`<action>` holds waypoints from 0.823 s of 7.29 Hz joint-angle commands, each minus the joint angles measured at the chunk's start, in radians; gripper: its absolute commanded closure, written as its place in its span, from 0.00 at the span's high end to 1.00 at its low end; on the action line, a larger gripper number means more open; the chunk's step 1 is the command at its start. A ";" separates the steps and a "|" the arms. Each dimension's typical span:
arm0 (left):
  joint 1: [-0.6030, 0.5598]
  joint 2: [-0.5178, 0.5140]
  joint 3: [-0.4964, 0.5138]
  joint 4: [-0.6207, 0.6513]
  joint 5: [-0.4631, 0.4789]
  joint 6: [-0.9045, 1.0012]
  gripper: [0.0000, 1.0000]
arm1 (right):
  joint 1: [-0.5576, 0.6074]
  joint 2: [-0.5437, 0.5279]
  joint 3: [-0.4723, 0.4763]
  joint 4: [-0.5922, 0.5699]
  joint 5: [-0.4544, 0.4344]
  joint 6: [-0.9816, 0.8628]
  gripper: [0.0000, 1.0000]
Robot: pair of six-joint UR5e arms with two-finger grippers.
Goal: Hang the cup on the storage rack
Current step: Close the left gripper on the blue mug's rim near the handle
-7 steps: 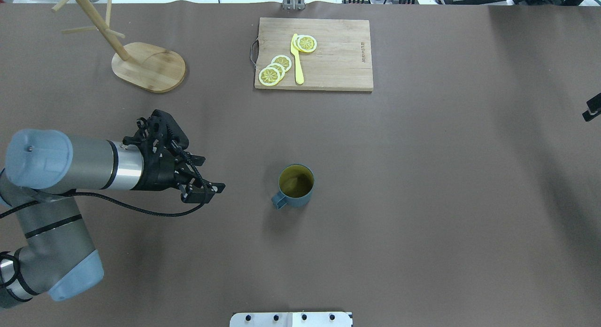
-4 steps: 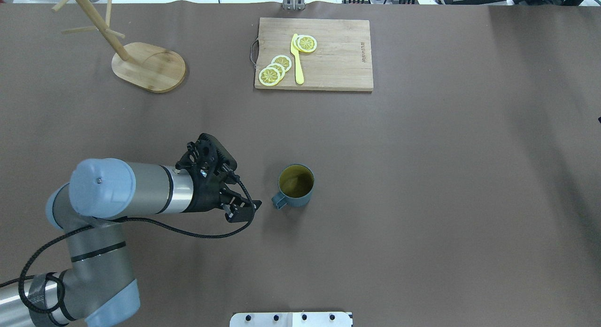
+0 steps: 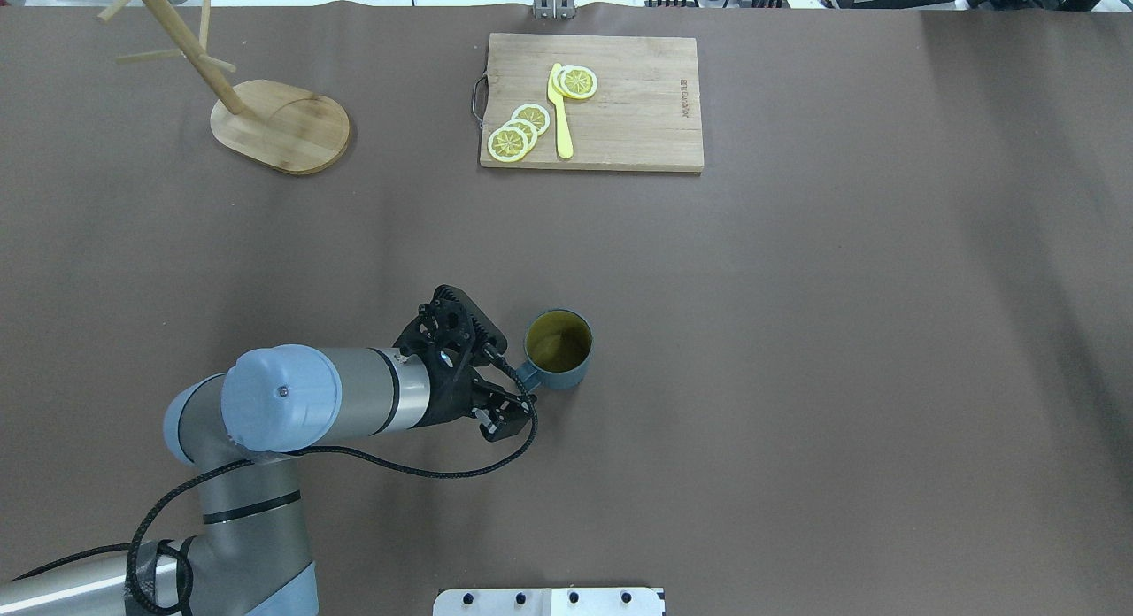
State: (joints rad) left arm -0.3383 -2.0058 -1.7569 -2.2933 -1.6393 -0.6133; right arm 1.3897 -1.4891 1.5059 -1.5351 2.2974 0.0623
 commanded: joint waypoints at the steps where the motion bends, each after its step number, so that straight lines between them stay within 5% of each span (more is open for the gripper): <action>1: 0.002 -0.031 0.033 0.000 0.001 0.003 0.71 | 0.000 0.000 -0.010 0.001 -0.004 0.001 1.00; 6: 0.005 -0.024 0.037 -0.017 0.039 -0.012 0.64 | 0.000 0.007 -0.012 0.001 -0.004 0.001 1.00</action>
State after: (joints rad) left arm -0.3373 -2.0321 -1.7168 -2.3031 -1.6295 -0.6138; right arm 1.3898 -1.4847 1.4942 -1.5340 2.2933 0.0629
